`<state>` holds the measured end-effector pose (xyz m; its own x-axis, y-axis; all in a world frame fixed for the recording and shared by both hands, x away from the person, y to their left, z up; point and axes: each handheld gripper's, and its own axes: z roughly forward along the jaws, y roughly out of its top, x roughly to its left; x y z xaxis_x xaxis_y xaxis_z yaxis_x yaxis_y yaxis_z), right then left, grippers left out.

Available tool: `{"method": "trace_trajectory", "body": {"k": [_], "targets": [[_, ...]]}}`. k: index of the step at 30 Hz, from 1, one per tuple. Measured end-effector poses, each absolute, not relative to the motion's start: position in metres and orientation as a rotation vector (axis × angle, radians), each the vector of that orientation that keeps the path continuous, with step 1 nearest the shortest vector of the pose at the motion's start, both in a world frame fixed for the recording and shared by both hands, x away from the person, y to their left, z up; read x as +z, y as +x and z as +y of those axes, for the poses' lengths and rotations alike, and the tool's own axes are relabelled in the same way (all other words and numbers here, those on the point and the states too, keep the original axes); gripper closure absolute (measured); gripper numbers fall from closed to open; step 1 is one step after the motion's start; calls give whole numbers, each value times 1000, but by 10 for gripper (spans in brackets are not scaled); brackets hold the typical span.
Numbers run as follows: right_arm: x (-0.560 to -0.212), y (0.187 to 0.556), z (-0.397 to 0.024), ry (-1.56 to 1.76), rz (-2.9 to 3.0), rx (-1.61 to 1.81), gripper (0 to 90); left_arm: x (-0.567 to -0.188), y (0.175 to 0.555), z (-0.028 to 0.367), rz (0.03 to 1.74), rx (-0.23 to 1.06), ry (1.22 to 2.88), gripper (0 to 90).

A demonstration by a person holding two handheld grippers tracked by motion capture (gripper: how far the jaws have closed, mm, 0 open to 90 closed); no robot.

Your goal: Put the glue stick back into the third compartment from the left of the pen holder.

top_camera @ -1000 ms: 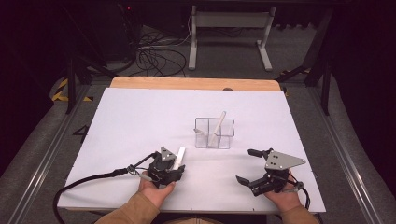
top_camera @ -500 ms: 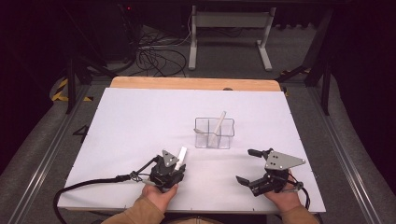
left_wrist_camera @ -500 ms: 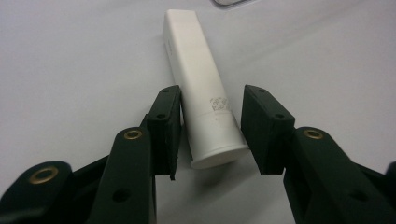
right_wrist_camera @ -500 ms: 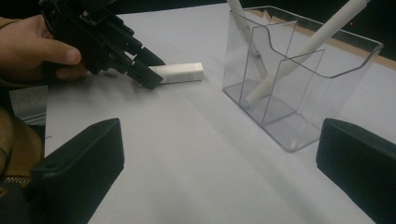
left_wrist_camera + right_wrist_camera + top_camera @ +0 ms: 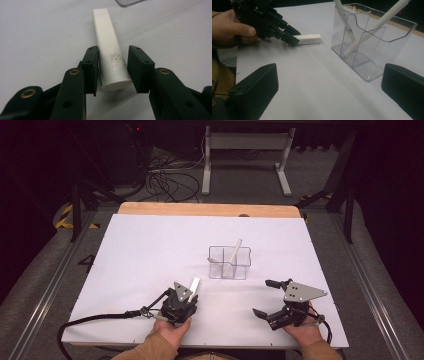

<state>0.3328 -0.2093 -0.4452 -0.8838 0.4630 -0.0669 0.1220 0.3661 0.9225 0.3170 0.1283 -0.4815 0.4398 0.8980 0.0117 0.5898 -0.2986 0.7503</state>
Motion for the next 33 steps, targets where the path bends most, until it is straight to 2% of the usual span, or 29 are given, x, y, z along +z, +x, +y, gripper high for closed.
{"method": "trace_trajectory", "body": {"k": [17, 33], "targets": [[-445, 332, -209, 513, 2317, 1531, 14, -478, 317, 130, 1222, 561, 1991, 667], [-444, 333, -210, 514, 2312, 1535, 13, -445, 318, 148, 1123, 538, 2018, 669]]}}
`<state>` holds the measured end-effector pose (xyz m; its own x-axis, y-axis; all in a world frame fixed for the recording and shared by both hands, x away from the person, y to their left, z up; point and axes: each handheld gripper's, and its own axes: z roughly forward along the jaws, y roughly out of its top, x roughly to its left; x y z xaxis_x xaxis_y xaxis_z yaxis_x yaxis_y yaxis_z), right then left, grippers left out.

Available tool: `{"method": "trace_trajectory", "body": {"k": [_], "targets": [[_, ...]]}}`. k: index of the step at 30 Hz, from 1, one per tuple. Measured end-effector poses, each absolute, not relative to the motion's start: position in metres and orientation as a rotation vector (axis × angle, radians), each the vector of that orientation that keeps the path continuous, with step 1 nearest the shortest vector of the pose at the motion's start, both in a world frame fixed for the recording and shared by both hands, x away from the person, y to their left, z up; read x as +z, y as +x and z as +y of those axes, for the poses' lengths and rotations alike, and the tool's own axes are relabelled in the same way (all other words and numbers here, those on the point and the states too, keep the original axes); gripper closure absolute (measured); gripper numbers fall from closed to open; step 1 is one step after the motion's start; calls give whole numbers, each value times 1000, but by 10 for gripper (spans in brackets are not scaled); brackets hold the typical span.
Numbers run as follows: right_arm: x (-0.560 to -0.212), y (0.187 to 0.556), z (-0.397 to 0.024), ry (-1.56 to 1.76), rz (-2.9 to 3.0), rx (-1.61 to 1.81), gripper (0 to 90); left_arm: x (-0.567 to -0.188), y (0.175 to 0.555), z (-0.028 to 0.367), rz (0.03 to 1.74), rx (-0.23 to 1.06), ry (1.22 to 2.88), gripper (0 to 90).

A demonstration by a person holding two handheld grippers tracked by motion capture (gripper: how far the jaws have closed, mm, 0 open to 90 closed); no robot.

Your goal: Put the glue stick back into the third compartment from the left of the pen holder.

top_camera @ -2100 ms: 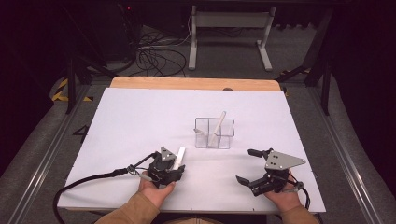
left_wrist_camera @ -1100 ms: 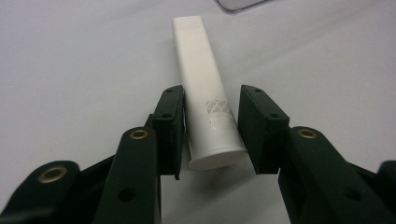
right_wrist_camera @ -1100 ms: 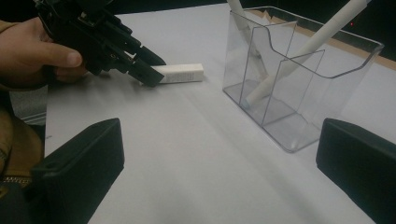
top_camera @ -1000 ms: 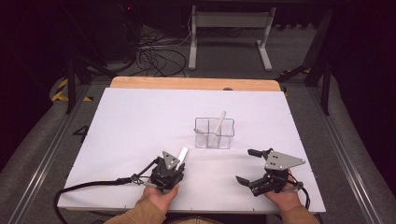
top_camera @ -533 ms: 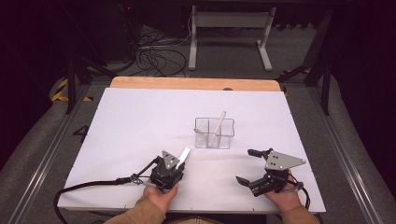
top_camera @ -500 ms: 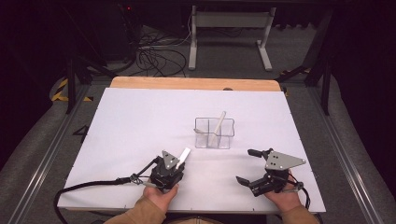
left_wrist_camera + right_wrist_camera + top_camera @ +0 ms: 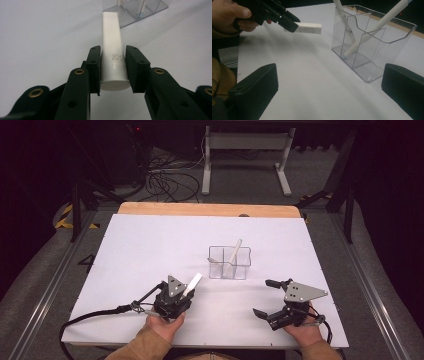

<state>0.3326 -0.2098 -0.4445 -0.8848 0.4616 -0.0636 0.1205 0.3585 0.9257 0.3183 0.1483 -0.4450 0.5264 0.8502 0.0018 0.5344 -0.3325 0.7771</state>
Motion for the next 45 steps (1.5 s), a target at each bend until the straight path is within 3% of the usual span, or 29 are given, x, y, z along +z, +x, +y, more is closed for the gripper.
{"method": "trace_trajectory", "body": {"k": [23, 45], "targets": [[-444, 333, -210, 516, 2315, 1532, 13, -393, 320, 176, 969, 381, 2109, 669], [-444, 333, -210, 515, 2319, 1531, 13, -350, 324, 178, 835, 254, 2155, 669]]}}
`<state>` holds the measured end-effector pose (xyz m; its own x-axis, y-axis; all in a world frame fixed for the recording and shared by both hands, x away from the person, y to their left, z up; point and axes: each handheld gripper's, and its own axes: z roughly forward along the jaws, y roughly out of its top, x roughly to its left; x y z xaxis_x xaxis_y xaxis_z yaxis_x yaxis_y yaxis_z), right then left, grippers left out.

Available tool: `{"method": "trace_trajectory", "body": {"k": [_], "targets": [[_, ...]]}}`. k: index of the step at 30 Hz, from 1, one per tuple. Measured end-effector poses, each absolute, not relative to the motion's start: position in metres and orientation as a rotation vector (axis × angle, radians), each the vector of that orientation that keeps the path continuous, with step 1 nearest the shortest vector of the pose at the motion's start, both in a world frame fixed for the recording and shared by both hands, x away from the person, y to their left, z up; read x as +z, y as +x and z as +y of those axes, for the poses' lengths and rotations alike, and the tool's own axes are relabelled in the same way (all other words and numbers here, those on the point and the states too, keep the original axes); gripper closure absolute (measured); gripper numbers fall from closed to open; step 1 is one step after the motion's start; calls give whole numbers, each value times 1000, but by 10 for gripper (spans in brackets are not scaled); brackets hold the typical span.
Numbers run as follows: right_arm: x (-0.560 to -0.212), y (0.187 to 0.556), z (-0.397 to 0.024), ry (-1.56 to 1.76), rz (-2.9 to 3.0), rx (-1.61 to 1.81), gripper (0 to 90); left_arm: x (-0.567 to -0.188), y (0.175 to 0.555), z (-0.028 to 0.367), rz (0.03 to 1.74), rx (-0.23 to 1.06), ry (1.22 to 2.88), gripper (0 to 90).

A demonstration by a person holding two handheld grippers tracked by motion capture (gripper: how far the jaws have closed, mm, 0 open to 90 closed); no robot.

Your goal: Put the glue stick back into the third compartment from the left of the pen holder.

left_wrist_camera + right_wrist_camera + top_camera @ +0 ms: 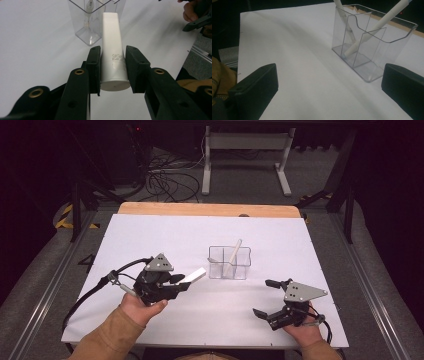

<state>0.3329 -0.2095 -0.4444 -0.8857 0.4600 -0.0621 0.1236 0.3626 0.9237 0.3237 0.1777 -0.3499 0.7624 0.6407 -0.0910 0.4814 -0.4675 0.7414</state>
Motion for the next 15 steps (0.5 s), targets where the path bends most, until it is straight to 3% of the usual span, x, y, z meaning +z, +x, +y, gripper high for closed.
{"method": "trace_trajectory", "body": {"k": [15], "targets": [[-444, 333, -209, 516, 2320, 1536, 13, -330, 331, 169, 768, 226, 2219, 669]]}}
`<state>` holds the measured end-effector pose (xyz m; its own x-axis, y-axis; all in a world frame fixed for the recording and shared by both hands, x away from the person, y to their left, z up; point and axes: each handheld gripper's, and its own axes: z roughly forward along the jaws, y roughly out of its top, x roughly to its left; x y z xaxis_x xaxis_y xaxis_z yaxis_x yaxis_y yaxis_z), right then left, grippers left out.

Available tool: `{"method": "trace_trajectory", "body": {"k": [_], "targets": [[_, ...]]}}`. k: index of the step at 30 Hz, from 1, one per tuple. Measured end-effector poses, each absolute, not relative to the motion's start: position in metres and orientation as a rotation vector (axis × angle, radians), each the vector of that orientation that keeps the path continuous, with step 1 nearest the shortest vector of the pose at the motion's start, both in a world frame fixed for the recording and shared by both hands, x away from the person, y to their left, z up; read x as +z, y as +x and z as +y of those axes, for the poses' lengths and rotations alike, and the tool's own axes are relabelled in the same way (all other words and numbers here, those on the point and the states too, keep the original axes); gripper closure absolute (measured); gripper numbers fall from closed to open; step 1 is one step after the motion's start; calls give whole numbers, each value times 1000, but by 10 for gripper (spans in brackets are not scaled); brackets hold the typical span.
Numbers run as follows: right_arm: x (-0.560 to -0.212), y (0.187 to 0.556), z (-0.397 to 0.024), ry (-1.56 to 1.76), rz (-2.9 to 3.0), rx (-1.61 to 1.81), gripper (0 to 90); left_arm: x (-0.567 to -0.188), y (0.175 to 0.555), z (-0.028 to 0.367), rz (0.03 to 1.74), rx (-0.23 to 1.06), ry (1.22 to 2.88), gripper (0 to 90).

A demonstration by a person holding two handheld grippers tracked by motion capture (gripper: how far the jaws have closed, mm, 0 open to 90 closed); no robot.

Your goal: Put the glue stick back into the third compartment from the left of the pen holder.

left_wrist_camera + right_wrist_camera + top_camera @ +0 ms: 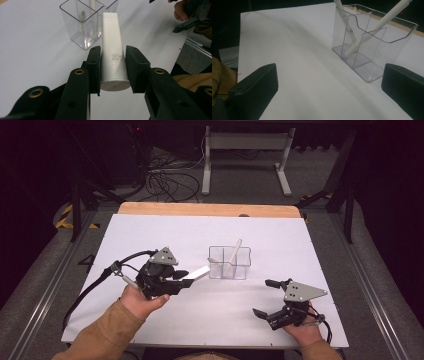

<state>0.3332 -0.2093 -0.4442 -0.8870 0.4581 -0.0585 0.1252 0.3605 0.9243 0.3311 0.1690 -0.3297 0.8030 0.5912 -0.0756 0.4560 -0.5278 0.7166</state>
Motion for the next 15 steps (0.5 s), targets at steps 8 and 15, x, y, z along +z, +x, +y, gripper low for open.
{"method": "trace_trajectory", "body": {"k": [8, 15], "targets": [[-444, 333, -210, 512, 2319, 1536, 13, -319, 339, 162, 756, 210, 2233, 669], [-444, 334, -210, 512, 2319, 1536, 13, -312, 344, 151, 763, 235, 2253, 669]]}}
